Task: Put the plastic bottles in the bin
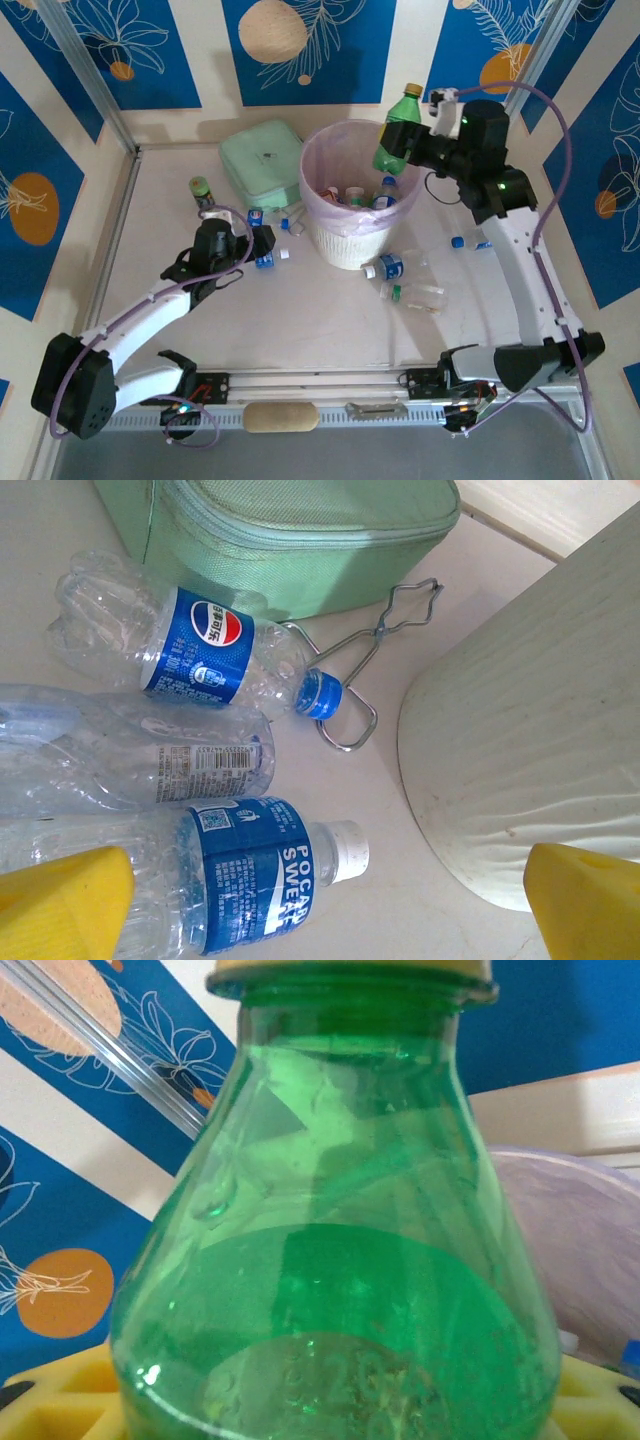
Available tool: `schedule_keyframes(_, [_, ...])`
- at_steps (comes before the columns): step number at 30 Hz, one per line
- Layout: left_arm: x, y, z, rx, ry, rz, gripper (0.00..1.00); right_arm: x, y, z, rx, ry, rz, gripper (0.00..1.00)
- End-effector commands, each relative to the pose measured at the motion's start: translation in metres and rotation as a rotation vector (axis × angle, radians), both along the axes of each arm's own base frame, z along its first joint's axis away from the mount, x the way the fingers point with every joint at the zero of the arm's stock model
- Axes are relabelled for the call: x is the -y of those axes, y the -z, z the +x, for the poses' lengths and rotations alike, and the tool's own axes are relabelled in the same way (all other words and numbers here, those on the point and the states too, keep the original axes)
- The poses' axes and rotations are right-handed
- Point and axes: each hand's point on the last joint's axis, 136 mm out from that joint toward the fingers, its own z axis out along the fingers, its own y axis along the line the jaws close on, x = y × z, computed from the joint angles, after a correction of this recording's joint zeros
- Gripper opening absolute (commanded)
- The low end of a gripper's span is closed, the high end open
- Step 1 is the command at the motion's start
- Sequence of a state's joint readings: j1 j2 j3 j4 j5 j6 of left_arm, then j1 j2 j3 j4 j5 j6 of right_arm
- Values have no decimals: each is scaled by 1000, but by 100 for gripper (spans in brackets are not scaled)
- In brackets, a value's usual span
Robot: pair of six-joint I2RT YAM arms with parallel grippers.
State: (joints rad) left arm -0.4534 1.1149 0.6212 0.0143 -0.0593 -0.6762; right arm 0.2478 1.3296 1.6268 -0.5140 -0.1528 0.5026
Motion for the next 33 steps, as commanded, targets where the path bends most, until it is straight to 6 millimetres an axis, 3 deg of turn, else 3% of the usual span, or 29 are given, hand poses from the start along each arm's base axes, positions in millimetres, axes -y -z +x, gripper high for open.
schedule_keyframes(1, [-8,-2,-3,-2,-20,-7,100,-11,-6,11,69,7,-99,55])
schedule_keyframes(9, [-15,-2,-9,3,-38,6,100,-49,41,32,4,-36,-305,55])
schedule_keyframes(14, [-15,-2,-10,3,-40,6,100,-61,70,39,-43,-47,-448,56])
schedule_keyframes(20, [-14,-2,-10,2,-37,4,100,-68,108,45,-144,-63,-550,56])
schedule_keyframes(33, [-15,-1,-9,0,-41,6,100,-68,166,49,-321,-79,-642,57])
